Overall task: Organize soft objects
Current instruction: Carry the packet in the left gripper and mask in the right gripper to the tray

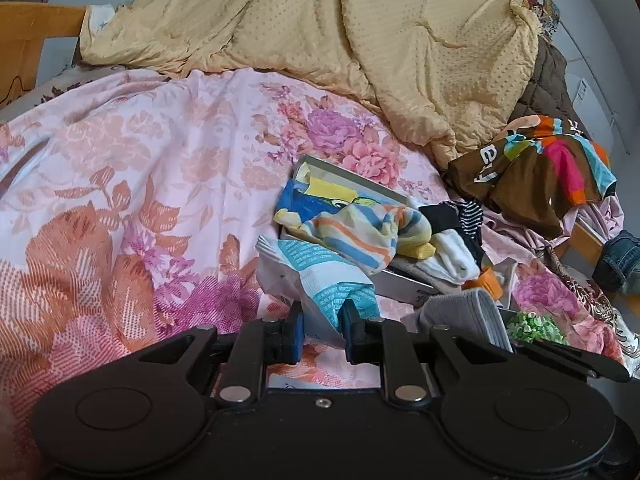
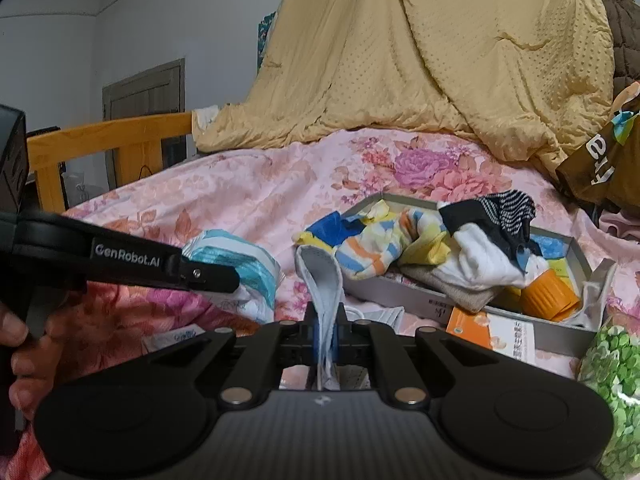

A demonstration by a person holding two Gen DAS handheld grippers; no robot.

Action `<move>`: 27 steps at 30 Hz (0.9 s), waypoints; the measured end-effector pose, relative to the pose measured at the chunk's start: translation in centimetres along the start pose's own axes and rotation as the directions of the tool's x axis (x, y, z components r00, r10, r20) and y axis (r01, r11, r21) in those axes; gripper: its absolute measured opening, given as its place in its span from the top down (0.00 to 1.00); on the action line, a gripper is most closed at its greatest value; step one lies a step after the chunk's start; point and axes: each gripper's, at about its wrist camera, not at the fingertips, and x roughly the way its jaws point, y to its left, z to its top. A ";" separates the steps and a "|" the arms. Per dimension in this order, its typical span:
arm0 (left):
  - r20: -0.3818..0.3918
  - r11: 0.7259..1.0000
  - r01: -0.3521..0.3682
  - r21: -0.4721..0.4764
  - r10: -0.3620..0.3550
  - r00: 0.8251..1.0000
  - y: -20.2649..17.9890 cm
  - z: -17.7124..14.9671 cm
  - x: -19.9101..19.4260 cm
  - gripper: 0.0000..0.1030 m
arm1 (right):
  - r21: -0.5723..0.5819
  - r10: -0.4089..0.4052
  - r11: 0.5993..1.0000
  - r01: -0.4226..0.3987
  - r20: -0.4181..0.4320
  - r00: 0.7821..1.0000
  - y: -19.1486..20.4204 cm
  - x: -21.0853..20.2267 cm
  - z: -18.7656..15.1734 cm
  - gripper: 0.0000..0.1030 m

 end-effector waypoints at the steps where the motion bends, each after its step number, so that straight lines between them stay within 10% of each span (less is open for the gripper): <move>1: 0.000 1.000 -0.001 0.006 0.001 1.000 -0.1 0.1 -0.1 0.81 | 0.004 0.001 1.000 -0.001 0.008 1.000 -0.1 -0.1 0.2 0.94; 27: 0.058 0.997 0.051 0.050 -0.054 0.997 -7.0 9.3 11.7 0.80 | 0.231 -0.111 0.971 0.056 0.232 0.966 -13.1 4.9 8.0 0.94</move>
